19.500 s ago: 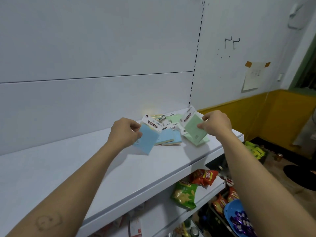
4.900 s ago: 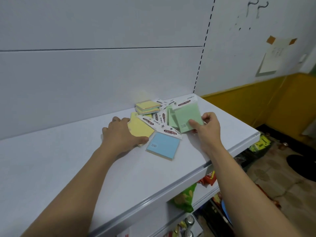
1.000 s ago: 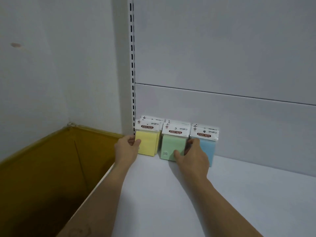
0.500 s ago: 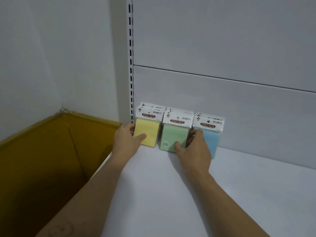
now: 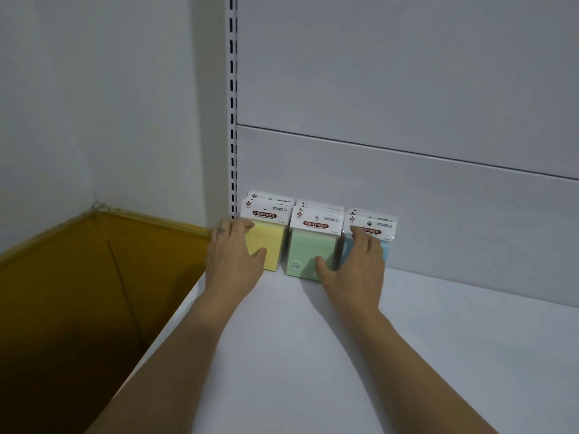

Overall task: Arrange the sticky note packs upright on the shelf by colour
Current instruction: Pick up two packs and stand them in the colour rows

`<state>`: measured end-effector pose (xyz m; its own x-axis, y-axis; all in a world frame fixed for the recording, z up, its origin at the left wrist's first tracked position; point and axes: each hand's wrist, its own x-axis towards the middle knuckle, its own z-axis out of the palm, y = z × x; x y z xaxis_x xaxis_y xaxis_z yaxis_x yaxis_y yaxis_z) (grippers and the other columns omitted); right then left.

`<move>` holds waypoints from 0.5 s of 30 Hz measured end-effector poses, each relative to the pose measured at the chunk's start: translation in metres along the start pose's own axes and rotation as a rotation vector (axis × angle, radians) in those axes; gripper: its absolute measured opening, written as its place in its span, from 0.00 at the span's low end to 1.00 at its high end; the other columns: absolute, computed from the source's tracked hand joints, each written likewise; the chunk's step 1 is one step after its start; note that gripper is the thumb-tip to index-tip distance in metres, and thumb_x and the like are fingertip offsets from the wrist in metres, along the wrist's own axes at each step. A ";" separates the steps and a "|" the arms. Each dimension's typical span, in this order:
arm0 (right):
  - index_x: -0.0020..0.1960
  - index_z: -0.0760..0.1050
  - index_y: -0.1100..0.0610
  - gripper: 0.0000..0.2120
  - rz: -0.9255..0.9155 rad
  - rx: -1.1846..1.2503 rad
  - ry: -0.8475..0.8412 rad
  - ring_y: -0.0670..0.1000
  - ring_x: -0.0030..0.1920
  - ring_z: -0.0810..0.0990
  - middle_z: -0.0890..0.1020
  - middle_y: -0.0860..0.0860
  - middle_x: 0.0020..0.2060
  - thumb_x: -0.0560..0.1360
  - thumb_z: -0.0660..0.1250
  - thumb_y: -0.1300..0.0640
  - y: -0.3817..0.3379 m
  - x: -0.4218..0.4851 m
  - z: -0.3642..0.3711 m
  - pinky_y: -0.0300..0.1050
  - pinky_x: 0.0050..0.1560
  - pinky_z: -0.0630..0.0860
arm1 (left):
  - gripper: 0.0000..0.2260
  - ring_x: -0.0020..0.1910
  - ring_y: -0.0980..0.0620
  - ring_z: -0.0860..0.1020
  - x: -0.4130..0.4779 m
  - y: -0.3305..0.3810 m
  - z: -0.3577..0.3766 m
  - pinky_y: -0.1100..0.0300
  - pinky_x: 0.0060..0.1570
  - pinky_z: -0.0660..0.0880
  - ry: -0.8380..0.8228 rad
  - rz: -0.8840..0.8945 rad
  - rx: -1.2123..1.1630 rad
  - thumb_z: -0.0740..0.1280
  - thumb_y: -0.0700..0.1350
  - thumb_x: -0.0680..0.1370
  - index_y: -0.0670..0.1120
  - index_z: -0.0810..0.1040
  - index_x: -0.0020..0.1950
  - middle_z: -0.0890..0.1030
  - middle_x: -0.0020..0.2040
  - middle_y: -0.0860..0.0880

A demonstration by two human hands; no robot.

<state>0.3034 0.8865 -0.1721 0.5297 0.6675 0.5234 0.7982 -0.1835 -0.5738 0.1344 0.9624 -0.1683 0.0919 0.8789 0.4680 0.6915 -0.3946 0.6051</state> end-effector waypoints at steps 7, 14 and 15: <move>0.71 0.67 0.51 0.31 -0.219 -0.172 0.047 0.52 0.71 0.64 0.69 0.51 0.70 0.70 0.70 0.45 -0.002 0.009 -0.041 0.50 0.71 0.54 | 0.22 0.64 0.48 0.67 -0.013 0.046 -0.002 0.52 0.63 0.65 -0.079 0.377 0.058 0.71 0.52 0.72 0.49 0.72 0.63 0.73 0.63 0.50; 0.76 0.51 0.43 0.37 -0.181 -0.486 -0.083 0.52 0.77 0.43 0.50 0.50 0.78 0.73 0.62 0.36 0.032 0.030 -0.120 0.57 0.74 0.36 | 0.26 0.68 0.51 0.64 -0.016 0.117 0.014 0.54 0.64 0.60 -0.176 0.555 0.116 0.68 0.57 0.73 0.53 0.68 0.68 0.70 0.67 0.53; 0.76 0.50 0.43 0.37 -0.163 -0.519 -0.091 0.52 0.77 0.42 0.48 0.51 0.78 0.73 0.62 0.36 0.039 0.032 -0.132 0.58 0.73 0.36 | 0.26 0.68 0.51 0.63 -0.017 0.130 0.016 0.54 0.64 0.59 -0.188 0.570 0.112 0.67 0.57 0.73 0.53 0.67 0.69 0.70 0.68 0.53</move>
<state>0.3891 0.8052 -0.0942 0.3788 0.7725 0.5096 0.9167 -0.3888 -0.0921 0.2342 0.9005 -0.1086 0.5878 0.5738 0.5702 0.5665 -0.7952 0.2162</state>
